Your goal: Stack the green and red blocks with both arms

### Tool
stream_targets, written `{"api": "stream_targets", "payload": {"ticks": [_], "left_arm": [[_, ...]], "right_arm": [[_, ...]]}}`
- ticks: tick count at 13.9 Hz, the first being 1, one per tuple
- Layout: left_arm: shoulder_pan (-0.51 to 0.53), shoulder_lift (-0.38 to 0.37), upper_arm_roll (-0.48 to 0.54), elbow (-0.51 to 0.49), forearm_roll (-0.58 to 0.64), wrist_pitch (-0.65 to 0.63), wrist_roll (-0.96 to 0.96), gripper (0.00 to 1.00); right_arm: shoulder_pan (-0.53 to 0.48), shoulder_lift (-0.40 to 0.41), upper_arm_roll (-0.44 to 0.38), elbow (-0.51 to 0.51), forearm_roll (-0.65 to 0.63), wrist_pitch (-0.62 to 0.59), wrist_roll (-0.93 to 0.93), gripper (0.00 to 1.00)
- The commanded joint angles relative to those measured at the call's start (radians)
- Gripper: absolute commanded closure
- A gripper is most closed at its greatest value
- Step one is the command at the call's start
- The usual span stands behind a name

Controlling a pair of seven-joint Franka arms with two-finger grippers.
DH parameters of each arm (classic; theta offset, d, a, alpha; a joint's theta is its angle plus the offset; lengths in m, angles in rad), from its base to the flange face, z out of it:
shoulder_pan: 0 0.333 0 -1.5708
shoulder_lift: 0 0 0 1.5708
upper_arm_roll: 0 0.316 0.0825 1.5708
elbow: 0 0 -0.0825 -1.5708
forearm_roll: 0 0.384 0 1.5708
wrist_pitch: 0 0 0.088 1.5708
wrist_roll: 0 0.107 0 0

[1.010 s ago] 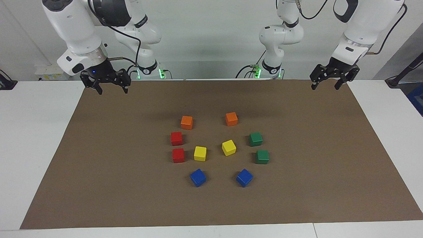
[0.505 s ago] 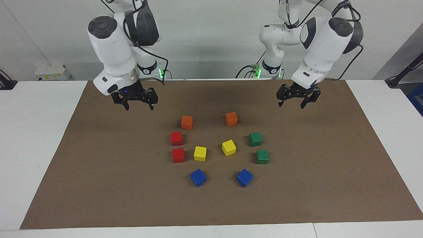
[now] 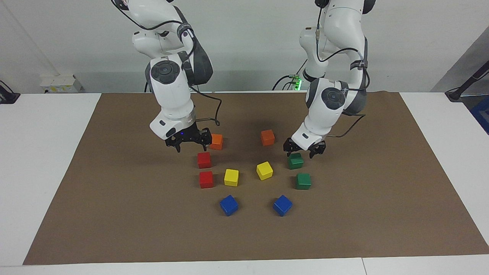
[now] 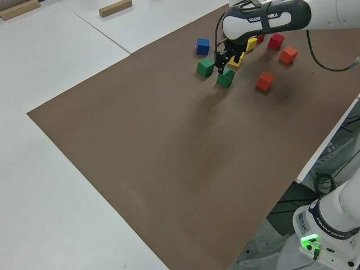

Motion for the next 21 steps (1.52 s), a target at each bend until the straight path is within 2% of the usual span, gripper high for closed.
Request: {"api": "stream_targets", "payload": {"ticks": [1, 5, 9, 11, 12, 14, 15, 16, 21], "left_arm": [[-0.022, 0.003, 0.02, -0.02, -0.003, 0.027, -0.015, 0.0], [-0.02, 0.003, 0.021, -0.043, -0.001, 0.045, -0.021, 0.0], [-0.022, 0.003, 0.02, -0.121, -0.001, 0.155, -0.057, 0.0], [-0.022, 0.003, 0.02, -0.124, -0.001, 0.16, -0.061, 0.0], [-0.022, 0.003, 0.02, -0.124, -0.001, 0.163, -0.074, 0.05], [-0.023, 0.004, 0.02, -0.124, -0.001, 0.174, -0.113, 0.3], [-0.023, 0.004, 0.02, -0.124, -0.001, 0.174, -0.114, 0.62], [-0.025, 0.004, 0.02, -0.124, -0.001, 0.172, -0.114, 0.98], [-0.014, -0.003, 0.023, -0.115, 0.002, 0.156, -0.11, 1.0]], "right_arm": [[0.021, -0.016, 0.001, -0.057, -0.003, 0.061, -0.018, 0.03], [0.025, -0.019, 0.002, -0.132, -0.003, 0.127, -0.028, 0.03], [0.021, -0.044, 0.001, -0.224, -0.003, 0.173, -0.078, 0.02], [0.024, -0.056, 0.001, -0.261, -0.003, 0.204, -0.078, 0.02], [0.024, -0.061, 0.001, -0.284, -0.003, 0.227, -0.078, 0.02], [0.024, -0.061, 0.001, -0.301, -0.003, 0.244, -0.077, 0.02], [0.024, -0.053, 0.001, -0.301, -0.003, 0.245, -0.075, 0.02], [0.025, -0.049, 0.002, -0.301, -0.003, 0.261, -0.071, 0.02], [0.05, -0.016, 0.002, -0.29, -0.002, 0.276, -0.02, 0.03]]}}
